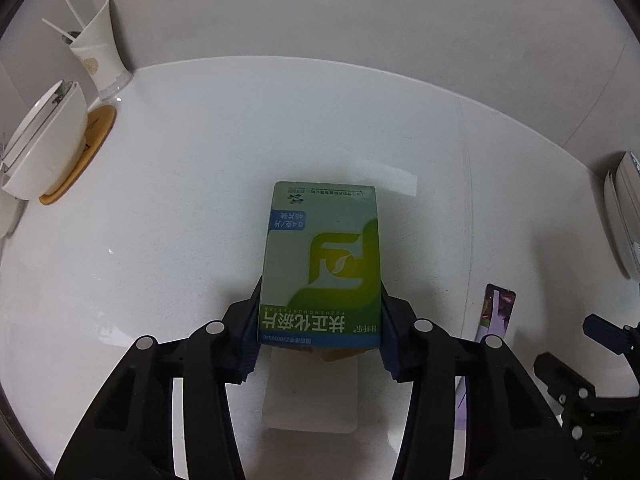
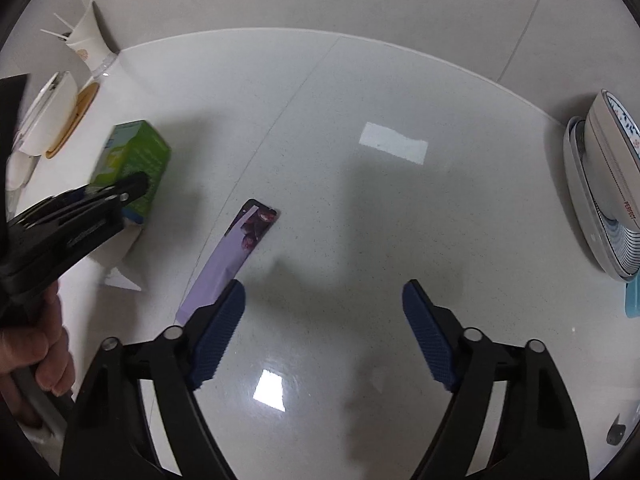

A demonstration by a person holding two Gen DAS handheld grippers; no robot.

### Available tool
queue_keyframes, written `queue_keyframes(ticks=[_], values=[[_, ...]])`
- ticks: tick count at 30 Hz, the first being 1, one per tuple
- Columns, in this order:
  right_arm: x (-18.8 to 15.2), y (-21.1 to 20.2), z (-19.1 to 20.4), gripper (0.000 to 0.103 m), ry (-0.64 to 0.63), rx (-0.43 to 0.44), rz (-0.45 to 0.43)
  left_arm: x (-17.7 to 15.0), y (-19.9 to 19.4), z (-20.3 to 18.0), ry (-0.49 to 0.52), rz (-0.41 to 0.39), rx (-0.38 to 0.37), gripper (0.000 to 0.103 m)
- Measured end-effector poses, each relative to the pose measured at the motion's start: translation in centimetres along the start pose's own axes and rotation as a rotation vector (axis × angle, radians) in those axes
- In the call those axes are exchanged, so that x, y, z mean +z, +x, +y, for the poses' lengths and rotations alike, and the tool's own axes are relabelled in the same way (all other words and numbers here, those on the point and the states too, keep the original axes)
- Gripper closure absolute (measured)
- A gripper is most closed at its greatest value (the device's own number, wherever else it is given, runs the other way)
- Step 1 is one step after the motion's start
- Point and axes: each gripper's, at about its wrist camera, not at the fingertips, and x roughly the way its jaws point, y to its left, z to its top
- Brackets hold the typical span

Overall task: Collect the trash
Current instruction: 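Grasp the green medicine box with the left tool while the right tool grasps the purple packet, then lift the medicine box and purple packet and carry them down toward the bin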

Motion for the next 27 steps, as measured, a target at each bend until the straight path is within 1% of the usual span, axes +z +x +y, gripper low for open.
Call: queue_keyframes(ticks=[3, 4, 6, 8, 10, 11, 14, 16, 17, 18, 20, 24, 27], values=[[0.7, 0.7, 1.1, 0.03, 0.025, 0.023, 0.019, -0.6, -1.0, 1.3, -0.03, 0.01, 0.009, 0.056], [0.9, 0.9, 1.5, 0.03, 0.028, 0.026, 0.019, -0.8, -1.5, 1.9, -0.04, 0.005, 0.001, 0.056], [1.3, 1.3, 2.4, 0.031, 0.028, 0.026, 0.025, -1.0, -2.3, 2.8, -0.046, -0.003, 0.01, 0.056], [1.5, 1.9, 3.1, 0.035, 0.033, 0.024, 0.036, -1.5, -3.1, 3.6, -0.054, 0.0, 0.016, 0.056], [1.6, 2.4, 3.7, 0.042, 0.035, 0.019, 0.051, -1.9, -3.6, 4.1, -0.065, 0.004, 0.015, 0.056], [1.6, 2.4, 4.0, 0.043, 0.035, 0.004, 0.042, -2.1, -3.9, 4.3, -0.068, -0.002, 0.013, 0.056], [1.6, 2.5, 4.7, 0.053, 0.041, 0.0, 0.046, -3.0, -4.7, 4.6, -0.071, 0.001, 0.015, 0.056], [1.7, 2.6, 5.5, 0.066, 0.027, -0.011, 0.051, -3.5, -5.2, 4.7, -0.075, 0.0, 0.012, 0.056], [1.8, 2.6, 5.8, 0.071, 0.023, -0.009, 0.055, -3.8, -5.4, 4.8, -0.076, 0.001, 0.014, 0.056], [1.8, 2.6, 6.1, 0.08, 0.019, -0.007, 0.059, -3.8, -5.4, 5.0, -0.078, 0.001, 0.015, 0.056], [1.8, 2.6, 6.6, 0.084, 0.011, -0.018, 0.059, -4.1, -5.8, 5.1, -0.08, 0.004, 0.017, 0.056], [2.0, 2.5, 6.7, 0.091, 0.004, -0.007, 0.05, -4.7, -6.3, 5.1, -0.082, 0.001, 0.018, 0.056], [2.1, 2.4, 6.7, 0.093, -0.003, 0.002, 0.049, -5.0, -6.5, 5.3, -0.087, 0.002, 0.014, 0.056]])
